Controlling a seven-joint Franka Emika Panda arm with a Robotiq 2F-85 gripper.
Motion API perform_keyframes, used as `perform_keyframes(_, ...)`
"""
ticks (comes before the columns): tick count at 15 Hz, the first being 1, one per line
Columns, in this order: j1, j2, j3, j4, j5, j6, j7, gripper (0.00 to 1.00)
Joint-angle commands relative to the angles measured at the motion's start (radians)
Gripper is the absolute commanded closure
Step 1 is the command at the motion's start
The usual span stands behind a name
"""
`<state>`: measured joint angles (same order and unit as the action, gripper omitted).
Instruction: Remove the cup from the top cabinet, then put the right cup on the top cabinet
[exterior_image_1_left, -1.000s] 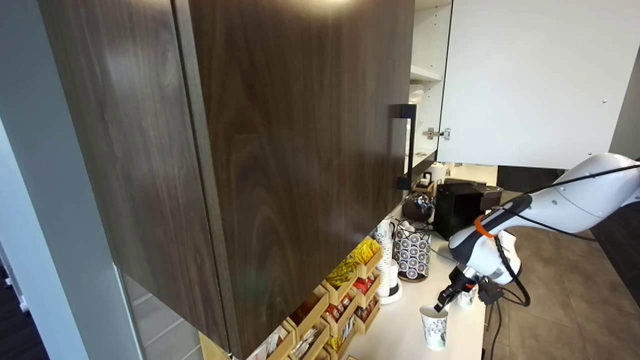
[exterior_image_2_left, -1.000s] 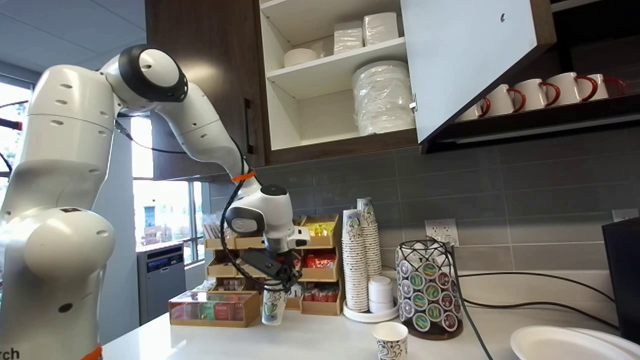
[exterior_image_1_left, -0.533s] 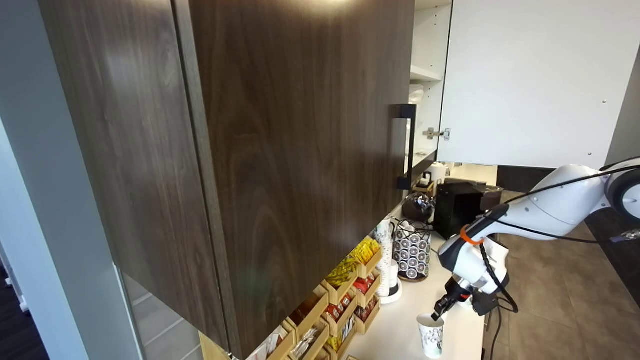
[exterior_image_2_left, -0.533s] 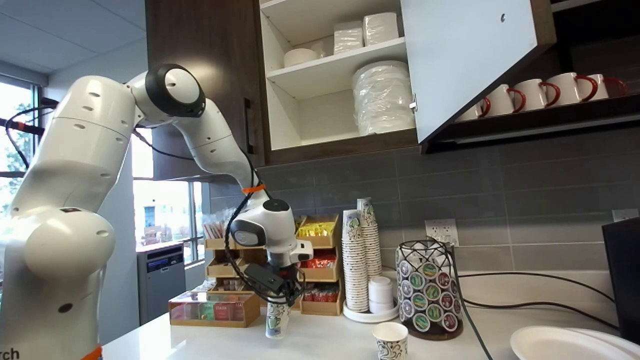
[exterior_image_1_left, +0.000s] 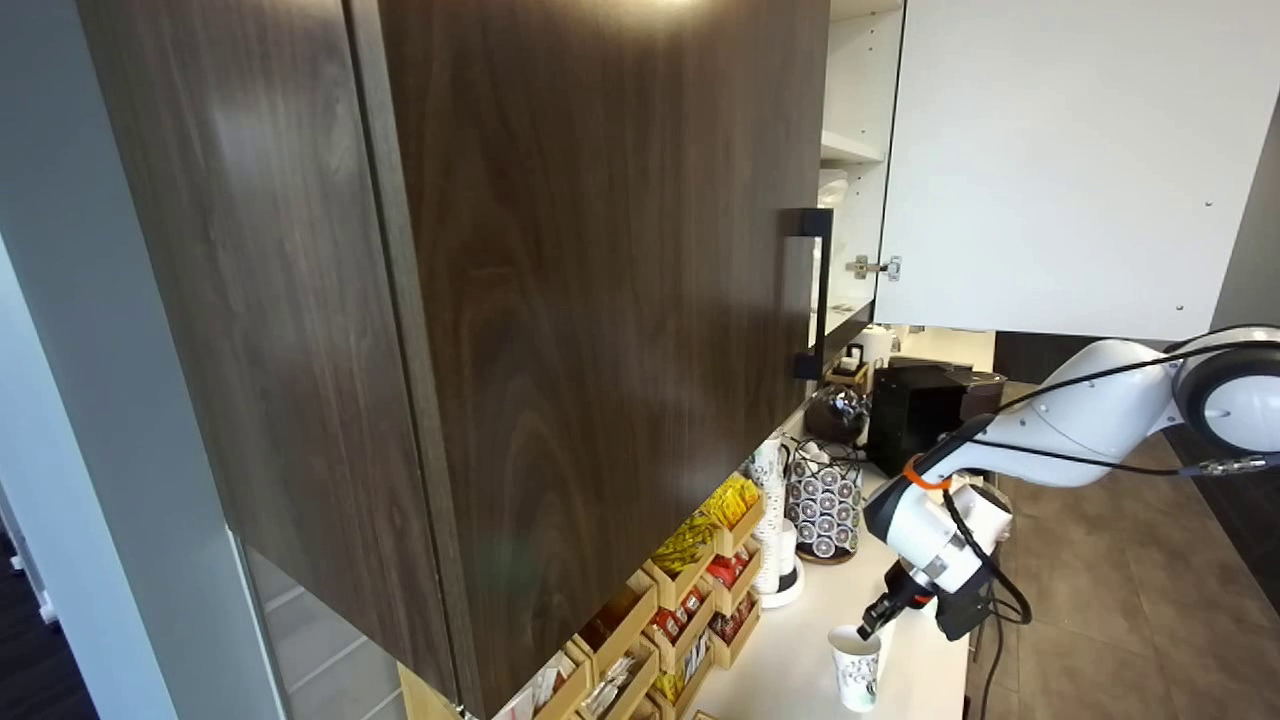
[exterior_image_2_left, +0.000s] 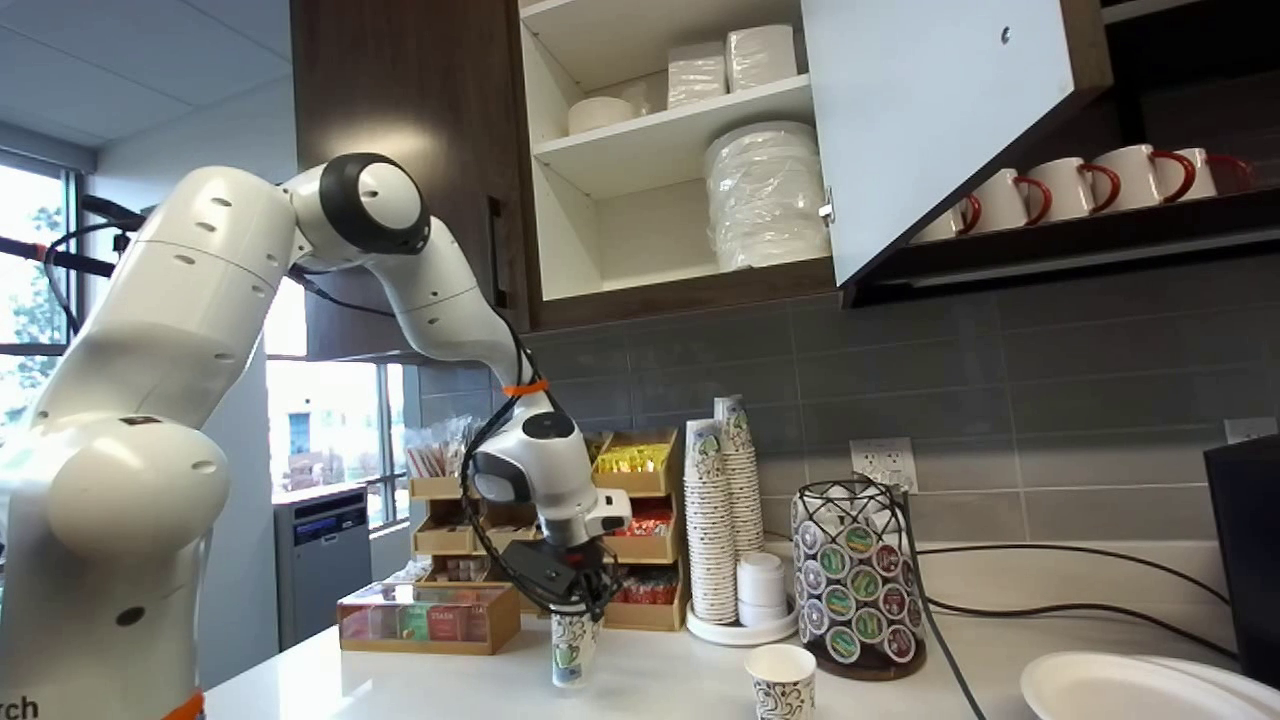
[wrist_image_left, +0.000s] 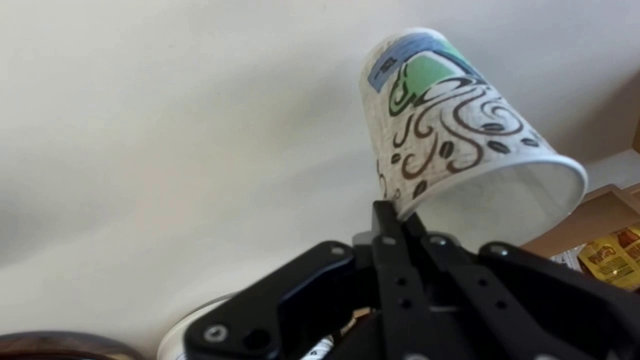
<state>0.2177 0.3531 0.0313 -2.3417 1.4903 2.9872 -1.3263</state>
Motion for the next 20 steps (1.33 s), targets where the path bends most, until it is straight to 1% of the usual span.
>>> perform_keyframes(1,-0.013,0.035,0.010,0.042,0.132,0.038,-0.137,0.71)
perform_keyframes(2,-0.013,0.039,0.007,0.048,0.151,0.039,-0.158,0.69)
perform_keyframes(3,-0.013,0.042,0.005,0.052,0.171,0.035,-0.178,0.64)
perform_keyframes(4,-0.014,0.045,0.003,0.056,0.189,0.034,-0.196,0.55)
perform_keyframes(8,-0.017,0.035,-0.008,0.061,0.243,0.029,-0.245,0.26)
perform_keyframes(11,-0.021,-0.028,-0.026,0.036,0.259,0.038,-0.246,0.02)
perform_keyframes(12,-0.024,-0.056,-0.032,0.026,0.263,0.043,-0.246,0.00)
perform_keyframes(17,-0.054,-0.168,-0.077,-0.010,0.257,0.082,-0.204,0.00)
perform_keyframes(20,-0.086,-0.195,-0.109,-0.028,0.239,0.127,-0.092,0.00)
